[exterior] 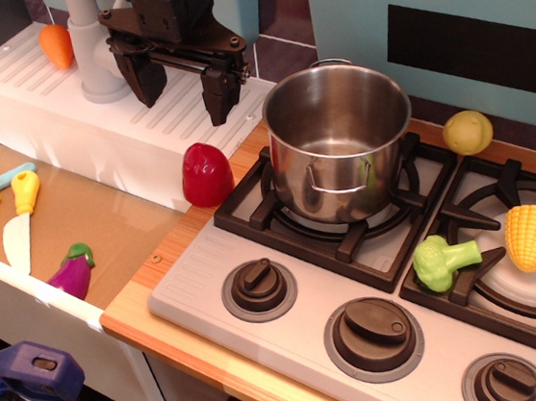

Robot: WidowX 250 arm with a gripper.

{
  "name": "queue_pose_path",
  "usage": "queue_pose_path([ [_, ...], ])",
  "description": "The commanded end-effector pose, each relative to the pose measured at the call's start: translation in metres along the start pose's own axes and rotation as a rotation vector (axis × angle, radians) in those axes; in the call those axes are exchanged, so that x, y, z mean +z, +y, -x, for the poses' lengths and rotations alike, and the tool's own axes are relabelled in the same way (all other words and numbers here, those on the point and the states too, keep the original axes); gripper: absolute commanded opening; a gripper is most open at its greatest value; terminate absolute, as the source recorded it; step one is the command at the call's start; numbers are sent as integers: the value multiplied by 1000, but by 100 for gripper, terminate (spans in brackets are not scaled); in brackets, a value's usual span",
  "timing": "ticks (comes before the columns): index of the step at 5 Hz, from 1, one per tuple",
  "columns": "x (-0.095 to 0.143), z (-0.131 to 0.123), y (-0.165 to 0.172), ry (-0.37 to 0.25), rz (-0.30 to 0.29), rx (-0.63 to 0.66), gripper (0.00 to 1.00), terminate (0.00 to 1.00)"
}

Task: Put sweet potato in pot

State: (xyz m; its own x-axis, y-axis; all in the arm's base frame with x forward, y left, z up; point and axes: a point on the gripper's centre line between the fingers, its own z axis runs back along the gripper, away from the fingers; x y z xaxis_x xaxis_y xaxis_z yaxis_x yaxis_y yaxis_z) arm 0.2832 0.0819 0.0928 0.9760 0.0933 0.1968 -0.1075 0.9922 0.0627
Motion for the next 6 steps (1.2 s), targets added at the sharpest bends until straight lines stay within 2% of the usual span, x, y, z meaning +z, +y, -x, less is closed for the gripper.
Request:
queue_pose_path([
  [1,0,0,0,0,0,0,100,0],
  [2,-11,0,2,-25,-36,18,100,0],
  [3,-18,-4,2,-39,-39,30,100,0],
  [6,-46,-2,3,-73,14,32,100,0],
])
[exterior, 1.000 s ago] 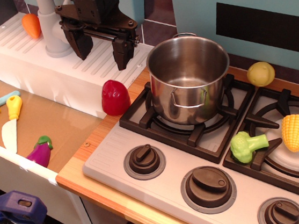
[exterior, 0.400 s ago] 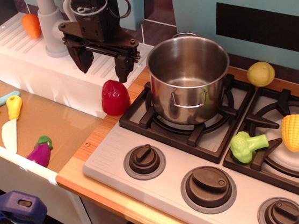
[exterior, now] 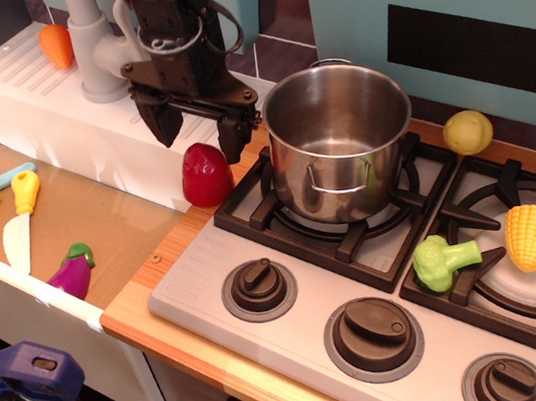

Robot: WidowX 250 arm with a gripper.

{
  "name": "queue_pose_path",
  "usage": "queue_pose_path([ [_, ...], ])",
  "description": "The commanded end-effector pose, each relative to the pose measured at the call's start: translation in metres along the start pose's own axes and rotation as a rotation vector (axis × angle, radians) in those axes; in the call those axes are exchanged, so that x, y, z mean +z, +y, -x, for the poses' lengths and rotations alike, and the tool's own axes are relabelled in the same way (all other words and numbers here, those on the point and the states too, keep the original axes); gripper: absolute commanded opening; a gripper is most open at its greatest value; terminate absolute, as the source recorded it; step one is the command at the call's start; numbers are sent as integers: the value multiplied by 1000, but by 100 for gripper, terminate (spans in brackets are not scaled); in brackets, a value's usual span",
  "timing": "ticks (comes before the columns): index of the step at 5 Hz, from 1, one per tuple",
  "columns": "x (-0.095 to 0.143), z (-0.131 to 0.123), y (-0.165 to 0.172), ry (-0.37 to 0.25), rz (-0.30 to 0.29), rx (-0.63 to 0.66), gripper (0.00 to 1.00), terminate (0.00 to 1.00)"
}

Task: Put sweet potato in pot

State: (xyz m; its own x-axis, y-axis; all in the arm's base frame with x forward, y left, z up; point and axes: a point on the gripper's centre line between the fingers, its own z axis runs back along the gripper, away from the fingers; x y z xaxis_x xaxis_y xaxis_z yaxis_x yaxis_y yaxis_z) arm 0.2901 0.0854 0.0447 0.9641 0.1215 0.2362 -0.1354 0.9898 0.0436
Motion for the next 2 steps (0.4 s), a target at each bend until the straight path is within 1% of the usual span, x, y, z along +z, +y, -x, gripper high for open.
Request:
queue_pose_path([
  [1,-4,1,-1,-43,26,6,100,0],
  [2,-13,5,-1,-55,35,5,100,0],
])
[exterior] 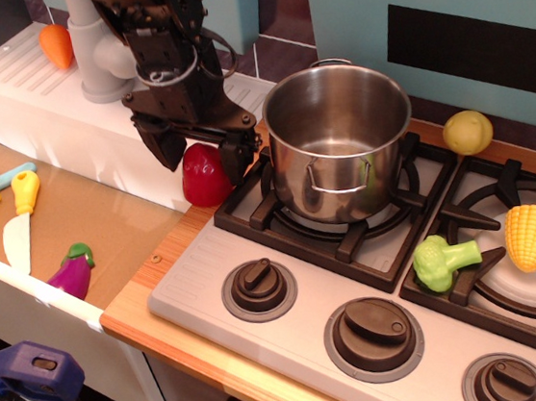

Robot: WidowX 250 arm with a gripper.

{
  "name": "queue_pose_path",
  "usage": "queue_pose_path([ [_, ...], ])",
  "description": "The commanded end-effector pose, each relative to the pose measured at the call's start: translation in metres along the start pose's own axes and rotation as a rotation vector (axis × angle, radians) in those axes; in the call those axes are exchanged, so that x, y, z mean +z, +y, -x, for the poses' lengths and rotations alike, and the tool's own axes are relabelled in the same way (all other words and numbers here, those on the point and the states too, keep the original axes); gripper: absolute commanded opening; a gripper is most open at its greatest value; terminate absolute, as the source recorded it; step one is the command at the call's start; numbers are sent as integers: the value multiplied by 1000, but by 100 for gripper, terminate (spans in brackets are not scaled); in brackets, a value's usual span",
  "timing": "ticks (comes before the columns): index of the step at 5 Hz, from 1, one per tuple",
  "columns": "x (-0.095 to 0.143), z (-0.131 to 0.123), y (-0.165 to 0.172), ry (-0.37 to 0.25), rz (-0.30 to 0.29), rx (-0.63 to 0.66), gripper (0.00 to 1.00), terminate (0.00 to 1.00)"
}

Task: Put sweet potato in pot

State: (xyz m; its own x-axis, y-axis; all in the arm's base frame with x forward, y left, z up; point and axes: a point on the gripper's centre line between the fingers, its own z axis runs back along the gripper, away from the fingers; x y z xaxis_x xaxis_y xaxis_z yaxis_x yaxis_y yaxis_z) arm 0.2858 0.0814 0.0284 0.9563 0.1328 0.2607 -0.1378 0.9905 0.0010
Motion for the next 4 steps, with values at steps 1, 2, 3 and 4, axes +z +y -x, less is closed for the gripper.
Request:
queue_pose_path([
  [1,-5,-1,3,-40,18,-2,100,0],
  [2,-7,-2,5,-25,35,8,0,0],
  [3,-3,0,2,-20,18,32,0,0],
  [4,13,-4,2,0,-17,27,0,0],
])
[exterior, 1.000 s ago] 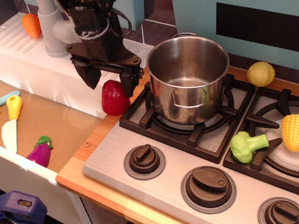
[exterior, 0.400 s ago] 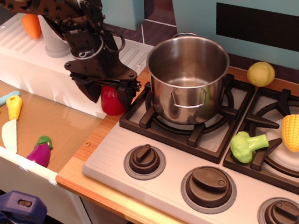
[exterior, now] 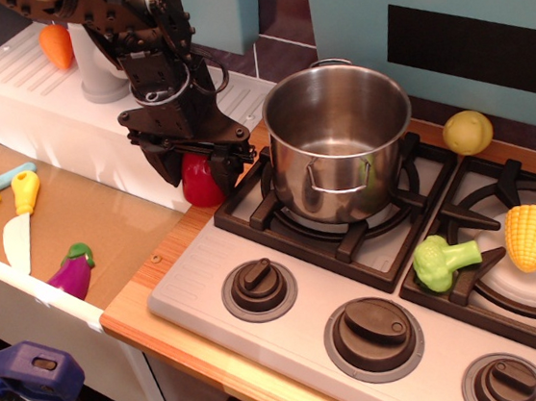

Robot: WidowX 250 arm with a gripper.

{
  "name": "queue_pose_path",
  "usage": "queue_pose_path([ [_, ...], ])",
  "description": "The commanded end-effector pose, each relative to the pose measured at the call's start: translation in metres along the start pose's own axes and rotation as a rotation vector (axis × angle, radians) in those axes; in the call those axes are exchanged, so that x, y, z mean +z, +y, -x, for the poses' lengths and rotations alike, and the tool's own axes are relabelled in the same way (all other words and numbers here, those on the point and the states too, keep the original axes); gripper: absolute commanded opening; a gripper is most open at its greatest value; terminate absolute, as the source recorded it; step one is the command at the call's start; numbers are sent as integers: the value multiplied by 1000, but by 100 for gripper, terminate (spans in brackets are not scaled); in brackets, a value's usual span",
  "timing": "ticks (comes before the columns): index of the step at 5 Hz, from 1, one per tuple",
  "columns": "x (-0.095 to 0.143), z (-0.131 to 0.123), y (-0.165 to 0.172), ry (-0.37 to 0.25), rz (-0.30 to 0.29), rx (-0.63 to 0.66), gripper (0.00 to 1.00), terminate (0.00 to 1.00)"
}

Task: Put sweet potato in pot

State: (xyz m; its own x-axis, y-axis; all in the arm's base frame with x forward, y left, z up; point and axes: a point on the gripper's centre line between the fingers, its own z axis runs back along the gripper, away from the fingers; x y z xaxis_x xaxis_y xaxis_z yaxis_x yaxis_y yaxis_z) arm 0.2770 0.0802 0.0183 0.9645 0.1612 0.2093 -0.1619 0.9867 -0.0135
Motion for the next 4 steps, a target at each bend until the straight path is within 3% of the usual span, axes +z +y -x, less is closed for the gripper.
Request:
queue_pose_path([
  [1,47,-18,4,-25,-94,-9,0,0],
  [3,99,-34,-15,-8,-194,-27,0,0],
  [4,117,-50,-36,13,-202,-39,0,0],
])
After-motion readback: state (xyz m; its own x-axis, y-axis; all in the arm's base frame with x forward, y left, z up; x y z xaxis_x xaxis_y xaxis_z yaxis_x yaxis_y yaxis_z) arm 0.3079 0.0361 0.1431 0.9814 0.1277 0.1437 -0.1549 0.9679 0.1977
